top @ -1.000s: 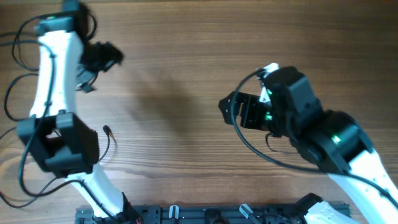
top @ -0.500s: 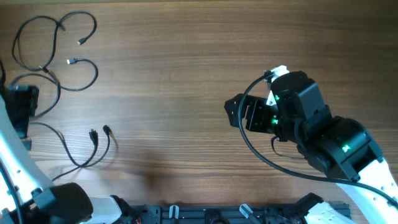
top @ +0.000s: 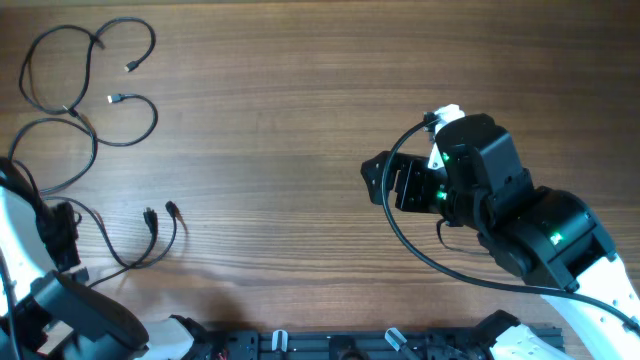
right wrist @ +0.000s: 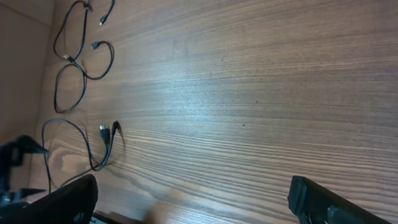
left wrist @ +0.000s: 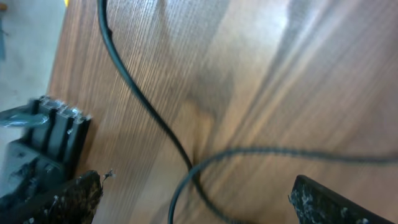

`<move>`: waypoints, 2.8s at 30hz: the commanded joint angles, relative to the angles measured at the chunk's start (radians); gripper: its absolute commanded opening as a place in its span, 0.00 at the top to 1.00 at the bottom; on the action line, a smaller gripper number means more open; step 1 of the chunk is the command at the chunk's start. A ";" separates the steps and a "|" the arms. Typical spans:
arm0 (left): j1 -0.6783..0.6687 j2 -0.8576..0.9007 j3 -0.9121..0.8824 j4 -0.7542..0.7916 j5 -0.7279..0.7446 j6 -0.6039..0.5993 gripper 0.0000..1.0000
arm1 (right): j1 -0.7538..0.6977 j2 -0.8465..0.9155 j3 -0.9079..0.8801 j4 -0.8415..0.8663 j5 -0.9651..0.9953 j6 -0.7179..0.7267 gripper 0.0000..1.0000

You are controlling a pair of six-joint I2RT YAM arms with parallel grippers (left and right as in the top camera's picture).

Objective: Untangle cables

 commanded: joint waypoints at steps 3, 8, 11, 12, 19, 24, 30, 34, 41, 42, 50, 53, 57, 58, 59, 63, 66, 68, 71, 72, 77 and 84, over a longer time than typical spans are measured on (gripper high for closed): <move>0.078 -0.012 -0.164 0.152 -0.058 -0.022 0.00 | 0.000 0.021 -0.001 0.014 0.021 -0.014 0.00; 0.098 -0.012 -0.185 0.186 -0.117 -0.073 0.00 | 0.000 0.042 -0.001 0.010 0.020 -0.013 0.00; 0.099 -0.012 -0.185 0.232 -0.154 -0.062 0.00 | 0.000 0.051 -0.001 0.009 0.020 -0.013 0.00; 0.099 -0.012 -0.185 0.231 -0.155 -0.062 0.00 | 0.000 0.055 -0.001 0.011 0.020 -0.011 0.00; 0.098 0.006 -0.196 0.239 -0.151 -0.066 0.03 | 0.000 0.056 -0.001 0.033 0.020 -0.006 0.00; 0.098 0.033 -0.284 0.305 -0.151 -0.066 0.06 | 0.000 0.056 -0.001 0.032 0.008 -0.007 0.00; 0.098 0.033 -0.304 0.392 -0.151 -0.065 0.26 | 0.000 0.056 -0.001 0.024 -0.010 -0.008 0.00; 0.098 0.033 -0.304 0.399 -0.151 -0.065 0.53 | 0.000 0.056 -0.001 0.026 -0.010 -0.006 0.00; 0.098 0.033 -0.304 0.441 -0.150 -0.028 0.60 | 0.000 0.056 -0.001 0.021 -0.010 -0.007 0.00; 0.098 0.033 -0.304 0.459 -0.146 0.018 0.62 | 0.000 0.056 -0.001 0.021 -0.010 -0.007 0.00; 0.098 0.033 -0.304 0.565 -0.132 0.331 0.91 | 0.000 0.056 -0.001 0.020 -0.010 -0.007 0.00; 0.098 0.033 -0.304 0.614 -0.132 0.437 0.89 | 0.000 0.056 -0.001 0.020 -0.010 -0.007 0.00; 0.098 0.033 -0.304 0.686 -0.130 0.556 0.85 | 0.000 0.056 -0.001 0.021 -0.010 -0.007 0.00; 0.098 0.033 -0.304 0.708 -0.119 0.603 0.84 | 0.000 0.056 -0.001 0.021 -0.010 -0.007 0.00; 0.098 0.033 -0.304 0.724 -0.103 0.643 0.82 | 0.000 0.056 -0.001 0.021 -0.010 -0.007 0.00; 0.098 0.035 -0.304 0.771 -0.006 0.729 0.84 | 0.000 0.056 -0.001 0.020 -0.010 -0.007 0.00; 0.098 0.035 -0.304 0.789 0.023 0.760 0.85 | 0.000 0.056 -0.001 0.021 -0.010 -0.007 0.00; 0.097 0.035 -0.304 0.801 0.023 0.835 0.85 | 0.000 0.056 -0.001 0.021 -0.010 -0.007 0.00; 0.074 0.035 -0.304 0.819 0.022 0.896 0.85 | 0.000 0.056 -0.001 0.022 -0.010 -0.007 0.00; 0.063 0.035 -0.304 0.830 0.021 0.942 0.85 | 0.000 0.056 -0.001 0.022 -0.010 -0.007 0.00; -0.012 0.035 -0.303 0.871 -0.040 1.066 0.84 | 0.000 0.056 -0.001 0.022 -0.010 -0.007 0.00; -0.116 0.035 -0.303 0.938 -0.117 1.196 0.82 | 0.000 0.056 -0.001 0.021 -0.010 -0.008 0.00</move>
